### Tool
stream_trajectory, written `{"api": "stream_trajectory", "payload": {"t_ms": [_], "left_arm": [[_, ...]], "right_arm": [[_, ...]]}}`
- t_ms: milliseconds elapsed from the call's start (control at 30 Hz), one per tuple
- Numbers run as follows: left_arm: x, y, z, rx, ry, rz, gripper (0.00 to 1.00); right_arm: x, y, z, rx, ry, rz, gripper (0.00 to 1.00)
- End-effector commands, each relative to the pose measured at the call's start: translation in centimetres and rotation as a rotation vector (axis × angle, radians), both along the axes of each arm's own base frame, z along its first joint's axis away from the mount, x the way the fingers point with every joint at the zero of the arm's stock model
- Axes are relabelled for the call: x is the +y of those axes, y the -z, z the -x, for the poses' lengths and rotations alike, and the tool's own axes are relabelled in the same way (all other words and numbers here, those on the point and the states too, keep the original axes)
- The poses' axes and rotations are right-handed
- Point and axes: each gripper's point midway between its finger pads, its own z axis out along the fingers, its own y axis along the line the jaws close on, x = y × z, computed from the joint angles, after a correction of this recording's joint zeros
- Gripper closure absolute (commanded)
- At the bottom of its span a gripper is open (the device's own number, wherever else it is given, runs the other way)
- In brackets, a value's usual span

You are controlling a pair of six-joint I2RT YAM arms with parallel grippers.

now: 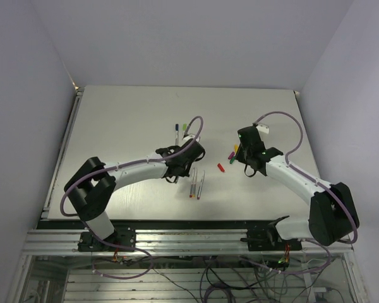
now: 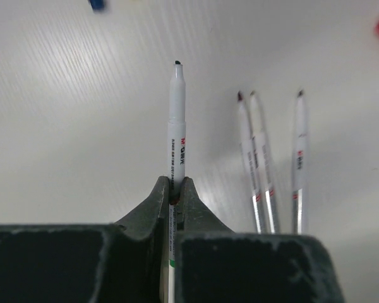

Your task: Insert the pens into the pen caps

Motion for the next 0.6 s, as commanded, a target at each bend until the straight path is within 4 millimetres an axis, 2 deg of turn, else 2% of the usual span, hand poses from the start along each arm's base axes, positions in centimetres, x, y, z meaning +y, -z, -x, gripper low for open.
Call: {"api": "stream_trajectory", "payload": {"t_ms": [0, 100, 267, 567], "left_arm": [[-0.8, -3.4, -1.8, -0.082, -0.011, 0.047, 0.93], [-1.0, -3.3, -1.9, -0.067, -0.024, 0.093, 0.93], [-1.4, -4.0, -2.1, -0.066, -0.026, 0.173, 0.93], [-1.0, -4.4, -2.6, -0.076, -0.034, 0.176, 0.93]], "right_arm": [[1.3, 1.1, -0.2, 0.056, -0.035, -0.033, 0.68], [1.4, 2.0, -0.4, 0.085, -0.035, -0.021, 0.64], [1.7, 3.1, -1.3, 0.098, -0.038, -0.003, 0.64], [1.9, 4.8, -2.9, 0.128, -0.032, 0.014, 0.64]]}}
